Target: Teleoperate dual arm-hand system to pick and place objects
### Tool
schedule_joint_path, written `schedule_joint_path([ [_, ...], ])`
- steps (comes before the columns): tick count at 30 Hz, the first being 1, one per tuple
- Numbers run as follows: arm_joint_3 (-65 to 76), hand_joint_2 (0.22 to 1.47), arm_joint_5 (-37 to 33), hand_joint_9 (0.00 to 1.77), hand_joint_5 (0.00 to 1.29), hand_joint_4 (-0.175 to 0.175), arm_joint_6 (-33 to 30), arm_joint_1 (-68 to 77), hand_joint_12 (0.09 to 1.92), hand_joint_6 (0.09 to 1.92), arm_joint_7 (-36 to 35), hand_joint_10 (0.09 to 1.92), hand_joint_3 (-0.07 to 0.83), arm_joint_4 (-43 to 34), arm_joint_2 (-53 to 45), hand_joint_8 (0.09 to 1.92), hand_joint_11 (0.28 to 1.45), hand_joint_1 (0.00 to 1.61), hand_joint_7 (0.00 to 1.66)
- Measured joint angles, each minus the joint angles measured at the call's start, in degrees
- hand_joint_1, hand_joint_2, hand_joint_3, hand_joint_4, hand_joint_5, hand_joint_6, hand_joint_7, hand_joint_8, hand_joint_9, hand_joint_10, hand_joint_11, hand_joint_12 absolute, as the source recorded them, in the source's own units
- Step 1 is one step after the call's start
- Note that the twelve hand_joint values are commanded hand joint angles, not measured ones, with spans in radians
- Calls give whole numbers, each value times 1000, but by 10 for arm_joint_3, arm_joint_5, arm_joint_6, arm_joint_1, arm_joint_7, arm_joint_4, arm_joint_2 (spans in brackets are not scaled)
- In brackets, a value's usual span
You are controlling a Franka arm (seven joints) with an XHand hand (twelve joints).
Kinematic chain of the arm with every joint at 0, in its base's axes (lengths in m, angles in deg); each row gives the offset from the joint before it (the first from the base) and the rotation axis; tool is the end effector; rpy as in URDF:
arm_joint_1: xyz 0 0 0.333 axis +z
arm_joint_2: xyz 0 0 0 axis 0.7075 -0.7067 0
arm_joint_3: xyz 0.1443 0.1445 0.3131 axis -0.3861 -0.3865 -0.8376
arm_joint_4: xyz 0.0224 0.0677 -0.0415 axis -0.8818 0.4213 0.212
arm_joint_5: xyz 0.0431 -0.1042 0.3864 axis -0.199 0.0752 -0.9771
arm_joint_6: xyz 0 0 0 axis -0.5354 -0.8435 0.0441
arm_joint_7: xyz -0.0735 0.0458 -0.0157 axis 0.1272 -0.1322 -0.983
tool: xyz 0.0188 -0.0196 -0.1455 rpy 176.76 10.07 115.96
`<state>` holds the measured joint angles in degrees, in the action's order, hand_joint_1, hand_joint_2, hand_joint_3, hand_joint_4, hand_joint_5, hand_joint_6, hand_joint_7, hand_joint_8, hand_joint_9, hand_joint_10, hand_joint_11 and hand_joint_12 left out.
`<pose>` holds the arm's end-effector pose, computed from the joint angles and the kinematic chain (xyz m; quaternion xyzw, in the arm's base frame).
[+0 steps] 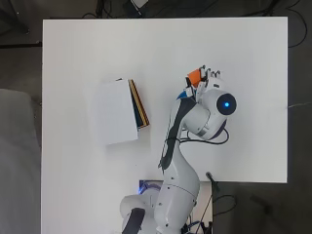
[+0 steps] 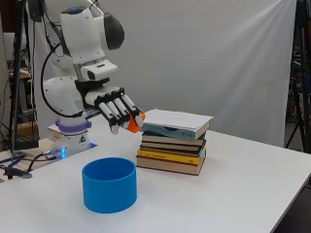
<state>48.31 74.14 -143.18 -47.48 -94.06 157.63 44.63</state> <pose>0.4433 -0.2297 0.4680 -0.9583 -0.2626 -0.0981 0.0553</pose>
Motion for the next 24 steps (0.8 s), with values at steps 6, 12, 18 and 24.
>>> schedule_joint_path([
  [6, 20, 1212, -57, 901, 767, 175, -16, -8, 324, 1316, -63, 861, 0, -4, -67, 976, 675, 905, 805],
  [12, 21, 1252, -85, 897, 693, 175, -28, -13, 87, 1413, -102, 527, 3, 19, -88, 829, 737, 859, 741],
  [18, 5, 1283, -48, 876, 643, 175, -59, -22, 87, 1486, -97, 502, 4, 90, -30, 842, 732, 824, 699],
  [24, 0, 1312, 2, 805, 598, 175, -85, -37, 87, 1539, -83, 637, 1, 142, 37, 881, 720, 786, 645],
])
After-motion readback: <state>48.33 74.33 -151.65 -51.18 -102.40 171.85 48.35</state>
